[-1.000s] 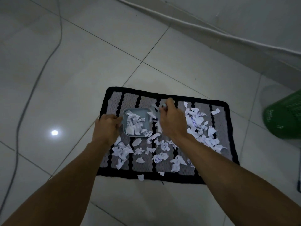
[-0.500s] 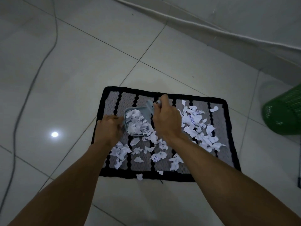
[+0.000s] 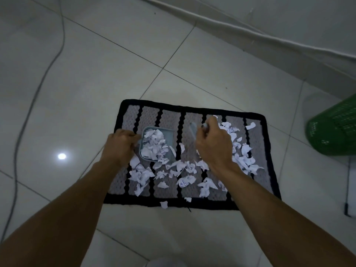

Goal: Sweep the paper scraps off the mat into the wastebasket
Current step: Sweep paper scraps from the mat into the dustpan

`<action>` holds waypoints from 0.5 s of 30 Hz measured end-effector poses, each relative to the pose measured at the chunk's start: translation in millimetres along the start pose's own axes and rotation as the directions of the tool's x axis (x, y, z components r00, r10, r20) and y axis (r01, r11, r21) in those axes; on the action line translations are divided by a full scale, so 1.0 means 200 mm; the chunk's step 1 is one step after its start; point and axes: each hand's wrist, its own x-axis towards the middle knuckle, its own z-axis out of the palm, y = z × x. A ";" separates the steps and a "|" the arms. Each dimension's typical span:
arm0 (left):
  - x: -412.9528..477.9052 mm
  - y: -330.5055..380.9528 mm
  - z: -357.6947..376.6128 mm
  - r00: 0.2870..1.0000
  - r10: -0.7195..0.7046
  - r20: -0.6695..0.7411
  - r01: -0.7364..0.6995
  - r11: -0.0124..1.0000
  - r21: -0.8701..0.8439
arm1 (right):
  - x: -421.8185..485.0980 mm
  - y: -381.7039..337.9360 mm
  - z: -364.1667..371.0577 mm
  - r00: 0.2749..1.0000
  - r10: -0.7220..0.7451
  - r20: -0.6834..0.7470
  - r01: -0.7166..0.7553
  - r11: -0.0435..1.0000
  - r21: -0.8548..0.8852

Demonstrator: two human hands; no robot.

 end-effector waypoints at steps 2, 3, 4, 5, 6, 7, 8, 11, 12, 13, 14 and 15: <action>0.02 -0.01 -0.03 0.998 0.054 0.022 -0.055 0.998 0.019 | -0.04 0.04 -0.02 0.999 0.050 0.011 -0.048 0.993 -0.107; 0.03 -0.01 -0.05 0.996 0.078 0.039 -0.078 0.997 0.023 | -0.06 0.03 -0.02 0.997 0.066 0.027 -0.062 0.989 -0.133; 0.03 -0.01 -0.06 0.994 0.093 0.053 -0.094 0.995 0.028 | -0.09 0.02 0.00 0.996 0.077 0.048 -0.071 0.990 -0.125; 0.02 0.00 -0.06 0.993 0.100 0.063 -0.102 0.994 0.031 | -0.12 0.00 0.03 0.994 0.081 0.074 -0.074 0.993 -0.088; 0.02 0.00 -0.06 0.993 0.100 0.067 -0.102 0.994 0.027 | -0.14 -0.03 0.06 0.992 0.073 0.100 -0.070 0.997 -0.041; 0.01 0.01 -0.06 0.993 0.098 0.061 -0.100 0.995 0.021 | -0.15 -0.07 0.09 0.992 0.060 0.113 -0.060 0.998 0.001; 0.00 0.02 -0.06 0.994 0.094 0.055 -0.095 0.995 0.019 | -0.16 -0.10 0.12 0.992 0.050 0.114 -0.054 0.998 0.033; -0.03 0.06 -0.03 0.998 0.051 0.039 -0.050 0.998 -0.033 | -0.15 -0.18 0.14 0.995 0.036 0.095 -0.046 0.993 0.107; -0.04 0.07 -0.02 0.999 0.030 0.035 -0.028 0.998 -0.054 | -0.14 -0.18 0.13 0.996 0.037 0.085 -0.048 0.990 0.132; -0.05 0.07 -0.01 0.999 0.011 0.031 -0.009 0.998 -0.067 | -0.13 -0.18 0.11 0.997 0.047 0.068 -0.057 0.987 0.148; -0.06 0.07 0.00 1.000 -0.002 0.031 0.004 0.997 -0.072 | -0.11 -0.16 0.08 0.997 0.062 0.041 -0.068 0.987 0.147; -0.07 0.07 0.01 0.999 -0.008 0.033 0.011 0.997 -0.073 | -0.10 -0.14 0.06 0.997 0.081 0.012 -0.082 0.989 0.124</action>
